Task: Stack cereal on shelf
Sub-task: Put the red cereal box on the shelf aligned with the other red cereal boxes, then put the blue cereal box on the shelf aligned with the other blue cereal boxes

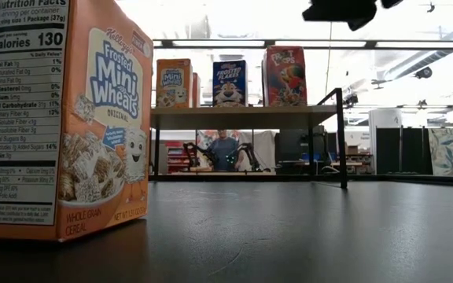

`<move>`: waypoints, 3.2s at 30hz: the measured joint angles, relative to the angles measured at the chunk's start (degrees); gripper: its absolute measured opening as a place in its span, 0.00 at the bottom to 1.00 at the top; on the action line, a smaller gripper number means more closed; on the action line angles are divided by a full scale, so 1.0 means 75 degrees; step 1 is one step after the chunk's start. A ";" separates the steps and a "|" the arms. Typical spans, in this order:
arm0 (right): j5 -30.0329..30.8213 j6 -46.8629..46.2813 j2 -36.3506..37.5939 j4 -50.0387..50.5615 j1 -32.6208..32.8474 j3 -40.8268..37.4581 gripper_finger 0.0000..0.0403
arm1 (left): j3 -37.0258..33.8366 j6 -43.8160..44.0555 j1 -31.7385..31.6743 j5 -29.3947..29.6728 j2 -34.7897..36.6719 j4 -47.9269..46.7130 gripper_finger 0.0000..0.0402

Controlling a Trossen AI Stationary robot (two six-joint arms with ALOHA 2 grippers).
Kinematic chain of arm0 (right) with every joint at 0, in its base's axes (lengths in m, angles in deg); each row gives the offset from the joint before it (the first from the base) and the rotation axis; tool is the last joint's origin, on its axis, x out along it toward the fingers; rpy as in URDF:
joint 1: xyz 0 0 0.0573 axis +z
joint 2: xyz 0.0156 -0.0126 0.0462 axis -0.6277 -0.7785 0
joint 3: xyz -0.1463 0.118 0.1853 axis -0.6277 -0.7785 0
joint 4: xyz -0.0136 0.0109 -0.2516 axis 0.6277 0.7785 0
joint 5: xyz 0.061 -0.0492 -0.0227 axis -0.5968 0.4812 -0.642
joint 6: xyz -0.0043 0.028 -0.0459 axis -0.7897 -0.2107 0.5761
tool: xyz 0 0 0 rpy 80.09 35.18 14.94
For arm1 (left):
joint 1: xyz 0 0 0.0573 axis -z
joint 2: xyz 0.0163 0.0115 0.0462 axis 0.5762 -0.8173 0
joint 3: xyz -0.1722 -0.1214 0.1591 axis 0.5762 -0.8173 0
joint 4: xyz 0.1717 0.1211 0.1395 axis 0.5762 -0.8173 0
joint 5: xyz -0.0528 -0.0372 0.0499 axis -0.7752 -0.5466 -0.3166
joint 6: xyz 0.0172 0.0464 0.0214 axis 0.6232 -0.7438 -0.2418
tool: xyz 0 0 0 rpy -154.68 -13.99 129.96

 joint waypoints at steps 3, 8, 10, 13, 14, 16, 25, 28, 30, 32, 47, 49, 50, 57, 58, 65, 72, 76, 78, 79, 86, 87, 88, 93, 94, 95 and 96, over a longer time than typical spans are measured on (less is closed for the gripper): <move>0.0453 0.0002 -0.0243 -0.0277 -0.0247 0.0023 0.43 | -0.1029 0.0036 0.0474 0.0080 0.0677 0.0957 0.03; 0.0592 0.0041 -0.0476 -0.0385 -0.0971 0.0284 0.25 | -0.2487 0.0066 0.0972 0.0716 0.1666 0.2087 0.03; 0.0594 0.0162 -0.0525 -0.0319 -0.1274 0.0344 0.18 | -0.2913 0.0135 0.1034 0.0929 0.2001 0.2383 0.03; 0.0599 0.0381 -0.0551 -0.0314 -0.1718 0.0405 0.07 | -0.3456 0.0243 0.1061 0.0941 0.2371 0.2493 0.03; 0.0598 0.0477 -0.0540 -0.0276 -0.1852 0.0405 0.04 | -0.3601 0.0258 0.1059 0.0944 0.2470 0.2584 0.03; 0.0596 0.0606 -0.0521 -0.0304 -0.2127 0.0405 0.03 | -0.3823 0.0259 0.1057 0.0947 0.2648 0.2649 0.03; 0.0587 0.1206 -0.0440 -0.0327 -0.3097 0.0405 0.03 | -0.4105 0.0101 0.1055 0.0951 0.2787 0.2738 0.03; 0.0584 0.1247 -0.0461 -0.0319 -0.3250 0.0405 0.03 | -0.4105 0.0055 0.1047 0.0953 0.2759 0.2717 0.03; 0.0581 0.1256 -0.0466 -0.0316 -0.3320 0.0405 0.03 | -0.4105 0.0028 0.1048 0.0985 0.2759 0.2717 0.03; 0.0581 0.1302 -0.0466 -0.0325 -0.3364 0.0405 0.03 | -0.4105 -0.0003 0.1046 0.0992 0.2752 0.2717 0.03; -0.0893 -0.0052 -0.0611 0.3729 -0.3840 0.3570 0.02 | -0.4204 -0.0665 0.1034 0.1012 0.2756 0.2641 0.03; -0.0911 -0.0017 -0.0745 0.4281 -0.4087 0.4167 0.02 | -0.4334 -0.0689 0.1034 0.1009 0.2776 0.2657 0.03; -0.0948 0.0081 -0.0805 0.4593 -0.4222 0.4437 0.02 | -0.4418 -0.0692 0.1034 0.1009 0.2785 0.2700 0.03; -0.2464 0.0763 -0.1259 0.5731 -0.5501 0.5691 0.02 | -0.4735 -0.0839 0.1026 0.1012 0.2963 0.3020 0.03; -0.2779 0.0891 -0.1310 0.5785 -0.5706 0.5752 0.02 | -0.4733 -0.0865 0.1026 0.1012 0.2990 0.3030 0.03; -0.4257 0.1485 -0.1596 0.5918 -0.6838 0.5767 0.02 | -0.4856 -0.1024 0.1019 0.1012 0.3195 0.2997 0.03; -0.4297 0.1903 -0.1700 0.6106 -0.7047 0.5756 0.02 | -0.5043 -0.1099 0.0958 0.1012 0.3458 0.3001 0.03; -0.4300 0.2070 -0.1699 0.6268 -0.7045 0.5741 0.02 | -0.5161 -0.1122 0.0897 0.1014 0.3634 0.3013 0.03; -0.4298 0.2111 -0.1688 0.6342 -0.7045 0.5741 0.02 | -0.5185 -0.1114 0.0892 0.1014 0.3718 0.3015 0.03; -0.4295 0.2145 -0.1680 0.6379 -0.7045 0.5741 0.02 | -0.5191 -0.1100 0.0892 0.1014 0.3751 0.3016 0.03; -0.4259 0.2430 -0.1670 0.6408 -0.7045 0.5738 0.02 | -0.5207 -0.1034 0.0892 0.1012 0.3809 0.2997 0.03; -0.4253 0.2428 -0.1666 0.6361 -0.7045 0.5738 0.02 | -0.5207 -0.1032 0.0892 0.1012 0.3808 0.2997 0.03; -0.4250 0.2431 -0.1655 0.6324 -0.7045 0.5738 0.02 | -0.5207 -0.1032 0.0892 0.1012 0.3808 0.2994 0.03; -0.4239 0.2443 -0.1507 0.6271 -0.6980 0.5844 0.02 | -0.5207 -0.1006 0.0892 0.1012 0.3805 0.2988 0.03; -0.4243 0.2442 -0.1438 0.6242 -0.6936 0.5848 0.02 | -0.5207 -0.0966 0.0892 0.1012 0.3805 0.2969 0.03; -0.4259 0.2441 -0.1358 0.6240 -0.6882 0.5847 0.02 | -0.5207 -0.0924 0.0892 0.1012 0.3805 0.2947 0.03; -0.4286 0.2434 -0.1273 0.6206 -0.6804 0.5826 0.02 | -0.5207 -0.0849 0.0892 0.1012 0.3805 0.2944 0.03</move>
